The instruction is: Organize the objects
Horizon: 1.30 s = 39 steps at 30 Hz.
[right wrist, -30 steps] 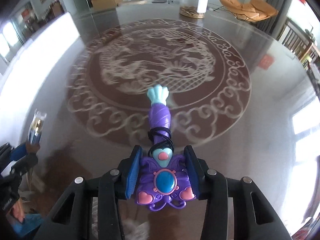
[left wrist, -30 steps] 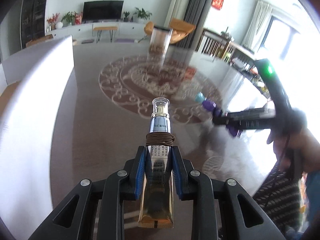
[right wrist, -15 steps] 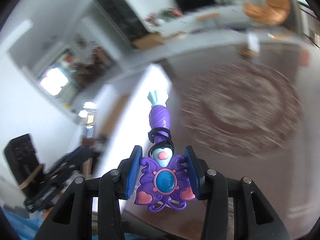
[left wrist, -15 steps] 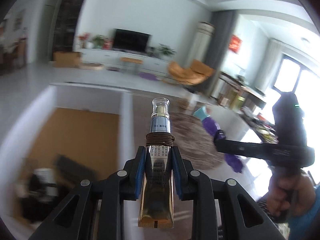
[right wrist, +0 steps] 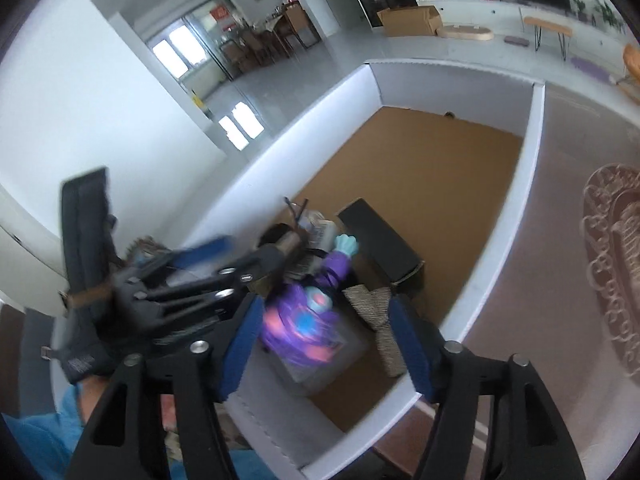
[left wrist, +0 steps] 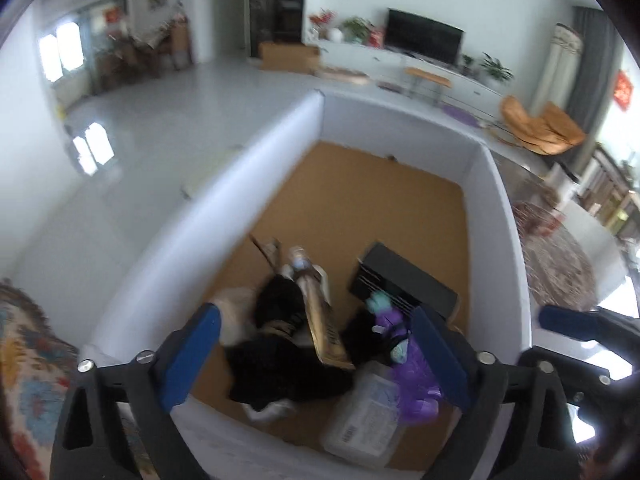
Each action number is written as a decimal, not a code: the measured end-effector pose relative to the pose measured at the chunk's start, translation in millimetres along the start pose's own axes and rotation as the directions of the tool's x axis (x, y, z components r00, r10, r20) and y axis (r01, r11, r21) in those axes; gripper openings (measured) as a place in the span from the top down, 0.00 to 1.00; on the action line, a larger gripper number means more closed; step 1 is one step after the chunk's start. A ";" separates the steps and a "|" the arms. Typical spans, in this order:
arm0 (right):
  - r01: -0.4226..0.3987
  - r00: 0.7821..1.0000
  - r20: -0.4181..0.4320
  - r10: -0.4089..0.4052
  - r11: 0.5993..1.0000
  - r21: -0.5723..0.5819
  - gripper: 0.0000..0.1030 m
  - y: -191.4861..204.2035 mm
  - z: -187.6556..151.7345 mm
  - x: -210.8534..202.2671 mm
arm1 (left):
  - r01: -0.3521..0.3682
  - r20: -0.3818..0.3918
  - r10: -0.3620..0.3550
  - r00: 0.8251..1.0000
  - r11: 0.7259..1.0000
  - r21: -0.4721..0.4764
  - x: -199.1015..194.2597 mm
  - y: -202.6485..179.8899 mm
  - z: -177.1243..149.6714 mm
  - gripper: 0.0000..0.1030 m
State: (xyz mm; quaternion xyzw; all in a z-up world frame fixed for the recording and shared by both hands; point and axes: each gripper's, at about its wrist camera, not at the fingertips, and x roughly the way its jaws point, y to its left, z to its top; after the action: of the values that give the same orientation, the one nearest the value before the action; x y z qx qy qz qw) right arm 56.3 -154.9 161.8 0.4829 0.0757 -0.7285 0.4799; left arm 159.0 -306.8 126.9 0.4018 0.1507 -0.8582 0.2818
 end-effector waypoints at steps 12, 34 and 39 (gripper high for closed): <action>0.217 0.976 0.024 -0.216 0.967 -0.130 0.15 -13.8 10.3 -34.7 | -0.096 0.005 0.097 0.995 0.991 -0.092 -40.3 -14.8 6.7 0.02; 0.265 0.959 -0.025 -0.281 0.929 -0.258 0.15 12.0 0.3 -7.1 | -0.203 -0.024 0.201 0.979 0.972 -0.115 -39.6 -4.5 -2.5 0.02; 0.268 0.958 -0.026 -0.284 0.927 -0.263 0.15 13.1 -0.6 -4.4 | -0.157 0.008 0.160 0.987 0.979 -0.133 -44.3 -1.1 -2.3 0.02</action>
State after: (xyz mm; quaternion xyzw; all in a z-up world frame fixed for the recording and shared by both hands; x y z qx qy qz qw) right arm 67.1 -158.7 169.5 0.4240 0.2519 -0.7570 0.4287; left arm 182.6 -288.7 159.8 0.3851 0.1719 -0.8249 0.3765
